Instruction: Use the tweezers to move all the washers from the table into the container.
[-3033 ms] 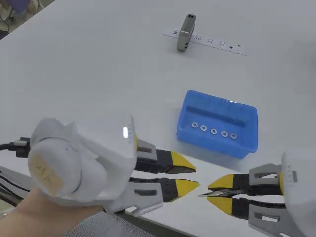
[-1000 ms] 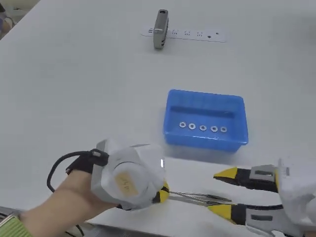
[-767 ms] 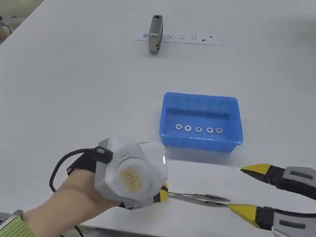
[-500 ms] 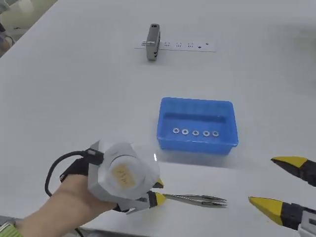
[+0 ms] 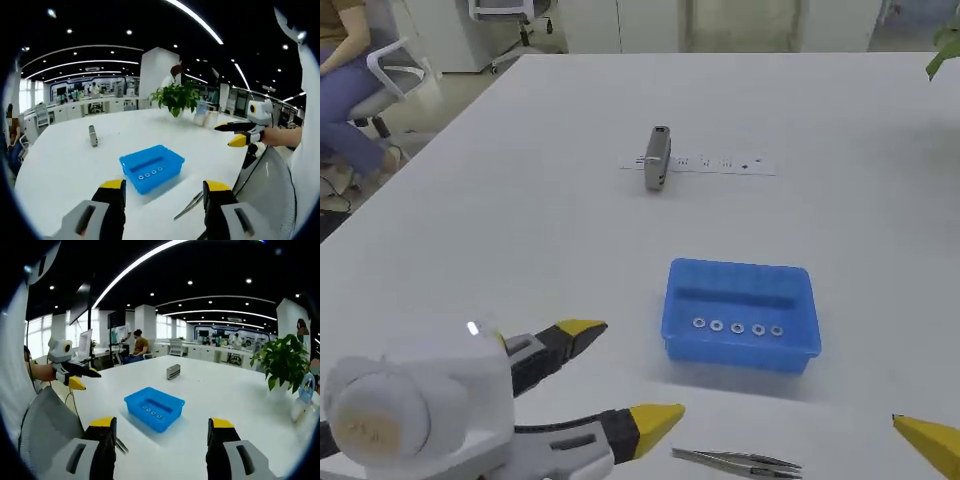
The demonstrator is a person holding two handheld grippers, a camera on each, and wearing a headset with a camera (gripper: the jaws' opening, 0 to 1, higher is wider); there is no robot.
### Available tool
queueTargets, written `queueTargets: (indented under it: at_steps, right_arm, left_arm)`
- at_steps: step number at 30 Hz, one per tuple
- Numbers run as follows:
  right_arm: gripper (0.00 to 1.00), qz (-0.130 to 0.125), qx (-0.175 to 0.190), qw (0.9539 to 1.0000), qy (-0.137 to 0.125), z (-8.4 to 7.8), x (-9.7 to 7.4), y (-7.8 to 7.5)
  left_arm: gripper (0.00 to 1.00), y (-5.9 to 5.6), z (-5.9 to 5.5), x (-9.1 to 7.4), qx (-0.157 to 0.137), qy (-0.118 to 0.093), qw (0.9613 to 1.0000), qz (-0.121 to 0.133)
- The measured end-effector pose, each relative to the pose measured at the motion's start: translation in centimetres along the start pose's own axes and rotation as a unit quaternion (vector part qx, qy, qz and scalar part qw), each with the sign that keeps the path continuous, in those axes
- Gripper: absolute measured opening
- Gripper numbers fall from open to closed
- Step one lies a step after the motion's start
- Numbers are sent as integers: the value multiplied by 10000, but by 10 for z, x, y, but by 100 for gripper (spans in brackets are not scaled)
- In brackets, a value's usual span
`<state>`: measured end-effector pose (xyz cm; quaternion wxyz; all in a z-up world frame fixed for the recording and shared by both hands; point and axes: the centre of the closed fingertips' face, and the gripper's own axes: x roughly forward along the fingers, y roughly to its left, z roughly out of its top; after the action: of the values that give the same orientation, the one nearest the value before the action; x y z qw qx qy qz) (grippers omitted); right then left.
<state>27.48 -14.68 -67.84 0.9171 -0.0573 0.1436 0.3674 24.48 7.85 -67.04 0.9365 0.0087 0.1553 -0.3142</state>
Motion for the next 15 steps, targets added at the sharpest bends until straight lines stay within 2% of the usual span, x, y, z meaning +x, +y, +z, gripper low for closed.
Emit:
queueTargets:
  at_steps: [3,5,8,10,11,15]
  right_arm:
    - [82,-203,-28,9998,-4,2,-3,-2]
    - [88,-244,-32,9997,-48,5,-5,0]
    - [93,-256,-2,9992,-298,13,-8,5]
    - [98,-320,43,9984,-468,18,-10,5]
    - [98,-378,46,9976,-583,22,-12,4]
    - [99,-472,89,9972,-566,20,-12,-2]
  left_arm:
    - [74,4,10,-6,-41,-207,9997,131]
    - [79,6,12,-8,-54,-235,9995,213]
    - [89,5,12,-7,-124,-260,9991,318]
    - [97,3,14,-7,-276,-371,9983,363]
    - [98,2,14,-7,-338,-376,9980,377]
    - [99,1,11,-8,-428,-406,9971,480]
